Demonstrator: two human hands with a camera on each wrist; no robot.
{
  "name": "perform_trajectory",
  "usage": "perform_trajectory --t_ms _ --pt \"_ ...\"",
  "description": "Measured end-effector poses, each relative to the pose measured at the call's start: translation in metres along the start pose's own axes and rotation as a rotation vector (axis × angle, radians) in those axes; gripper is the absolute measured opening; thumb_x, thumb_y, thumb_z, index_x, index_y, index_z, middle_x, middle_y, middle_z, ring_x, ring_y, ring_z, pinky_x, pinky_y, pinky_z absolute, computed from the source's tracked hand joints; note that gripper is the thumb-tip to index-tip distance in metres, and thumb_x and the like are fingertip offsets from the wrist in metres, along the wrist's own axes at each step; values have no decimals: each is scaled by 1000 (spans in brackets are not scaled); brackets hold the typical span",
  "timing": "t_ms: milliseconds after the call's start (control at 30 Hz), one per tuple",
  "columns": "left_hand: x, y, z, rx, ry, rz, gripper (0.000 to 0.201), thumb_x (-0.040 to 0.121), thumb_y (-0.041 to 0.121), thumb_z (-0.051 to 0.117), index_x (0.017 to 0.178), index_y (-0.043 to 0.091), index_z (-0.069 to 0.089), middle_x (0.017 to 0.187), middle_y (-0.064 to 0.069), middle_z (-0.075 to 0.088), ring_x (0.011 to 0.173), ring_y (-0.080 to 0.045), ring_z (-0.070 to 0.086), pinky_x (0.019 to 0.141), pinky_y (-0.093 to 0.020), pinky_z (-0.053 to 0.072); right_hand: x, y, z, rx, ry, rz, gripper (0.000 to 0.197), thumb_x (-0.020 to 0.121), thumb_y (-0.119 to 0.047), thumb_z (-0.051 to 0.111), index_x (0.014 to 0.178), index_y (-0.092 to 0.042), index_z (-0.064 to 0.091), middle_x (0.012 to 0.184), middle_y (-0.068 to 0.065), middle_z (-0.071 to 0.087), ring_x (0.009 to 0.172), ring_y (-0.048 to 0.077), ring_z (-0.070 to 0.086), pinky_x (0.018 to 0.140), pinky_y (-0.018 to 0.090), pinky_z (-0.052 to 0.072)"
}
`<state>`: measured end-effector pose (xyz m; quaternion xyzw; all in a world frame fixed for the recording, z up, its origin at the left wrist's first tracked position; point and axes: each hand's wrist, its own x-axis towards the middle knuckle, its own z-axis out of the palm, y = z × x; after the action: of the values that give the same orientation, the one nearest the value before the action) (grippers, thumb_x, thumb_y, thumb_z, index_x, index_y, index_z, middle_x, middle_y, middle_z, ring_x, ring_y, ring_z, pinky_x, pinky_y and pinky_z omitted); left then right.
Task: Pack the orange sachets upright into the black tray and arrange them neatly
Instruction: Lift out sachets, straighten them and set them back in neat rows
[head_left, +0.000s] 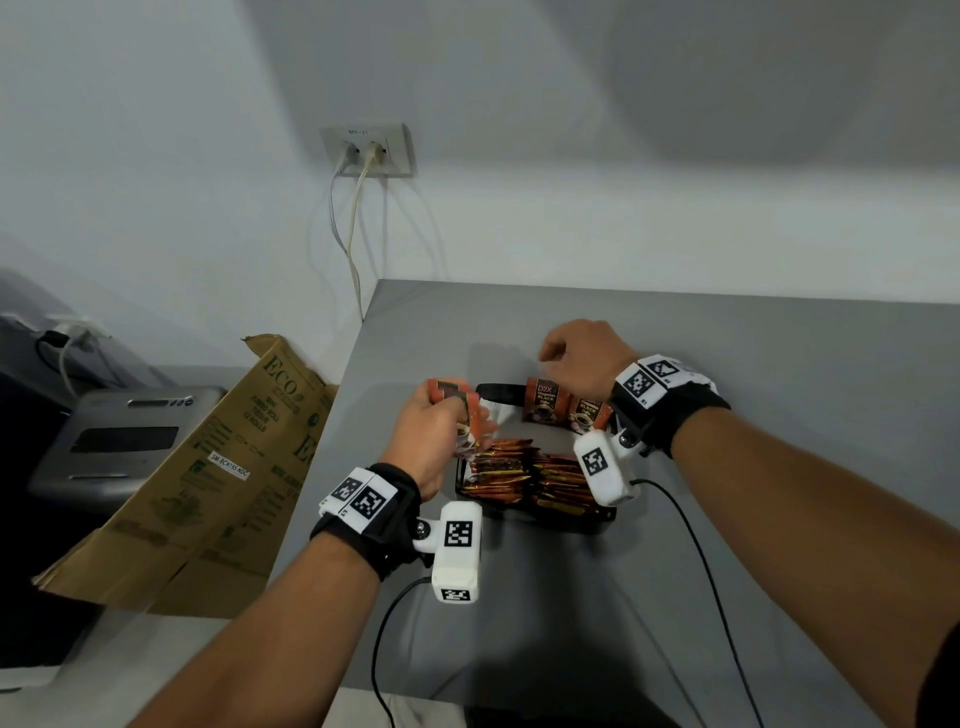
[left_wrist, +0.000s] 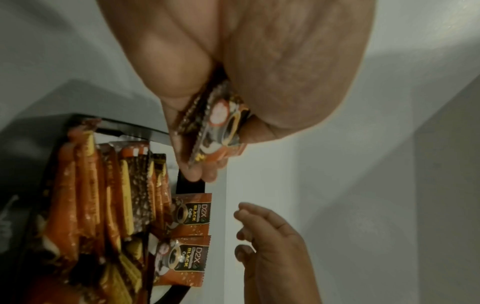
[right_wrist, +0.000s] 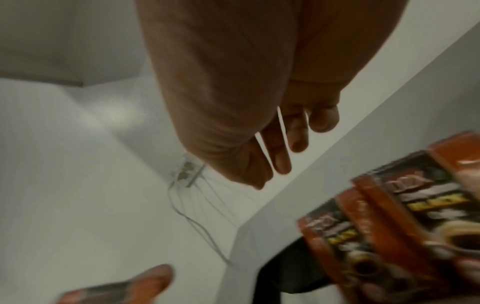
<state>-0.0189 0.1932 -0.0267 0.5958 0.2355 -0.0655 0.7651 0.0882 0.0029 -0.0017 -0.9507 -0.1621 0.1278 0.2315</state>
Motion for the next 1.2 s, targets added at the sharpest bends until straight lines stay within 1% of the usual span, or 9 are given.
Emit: perform_trajectory --t_ms 100,167,300,433,533,667,833,967,1200 --pt "1 8 9 3 -92 62 37 89 -15 56 117 8 55 102 -21 71 89 -35 73 79 -49 60 -7 -26 -10 206 -95 -90 24 91 -21 64 113 -19 71 106 -6 69 98 10 64 88 26 49" --pt "4 13 14 14 -123 98 43 86 -18 59 119 8 54 101 -22 70 87 -34 72 70 -44 59 -9 -37 -13 298 -146 -123 20 89 -17 68 108 -19 73 94 -8 71 86 5 66 81 22 51" --pt "14 17 14 110 -65 151 40 81 -8 74 112 12 59 102 -16 72 91 -32 73 78 -44 60 -5 -42 -13 335 -90 -142 13 84 -7 72 93 -15 75 75 -11 69 65 0 61 65 16 46" --pt "24 14 7 141 97 95 25 88 5 71 108 10 57 86 -10 67 65 -16 69 56 -28 55 4 -33 -7 220 41 -75 7 85 -12 71 87 -17 75 78 -10 68 75 7 64 69 20 46" --pt "31 9 -4 212 178 81 14 91 8 62 101 17 57 86 -7 63 73 -18 62 60 -30 53 11 -26 9 55 22 -18 10 88 -11 66 89 -16 74 86 -7 68 85 13 66 75 25 52" --pt "32 3 -14 247 170 70 14 91 8 62 100 17 57 85 -7 63 75 -20 61 67 -34 55 18 -20 30 -35 -73 32 14 88 -8 63 87 -17 74 97 2 71 87 19 66 73 28 53" --pt "32 -2 -21 263 158 66 19 92 10 64 109 13 57 90 -9 65 77 -20 62 66 -33 55 22 -17 43 -62 -68 45 12 89 -8 64 89 -14 74 97 5 71 86 22 66 71 28 52" --pt "32 -3 -22 284 153 69 17 91 8 63 105 16 57 92 -10 66 78 -21 63 66 -33 53 24 -15 47 -65 -55 54 13 88 -8 64 83 -18 71 96 6 71 84 23 66 69 29 51" --pt "33 -4 -19 284 138 64 17 91 5 61 102 17 57 90 -9 64 77 -21 61 63 -31 51 25 -17 50 -102 -33 37 10 92 -14 64 86 -12 72 95 7 69 87 24 65 78 35 57"
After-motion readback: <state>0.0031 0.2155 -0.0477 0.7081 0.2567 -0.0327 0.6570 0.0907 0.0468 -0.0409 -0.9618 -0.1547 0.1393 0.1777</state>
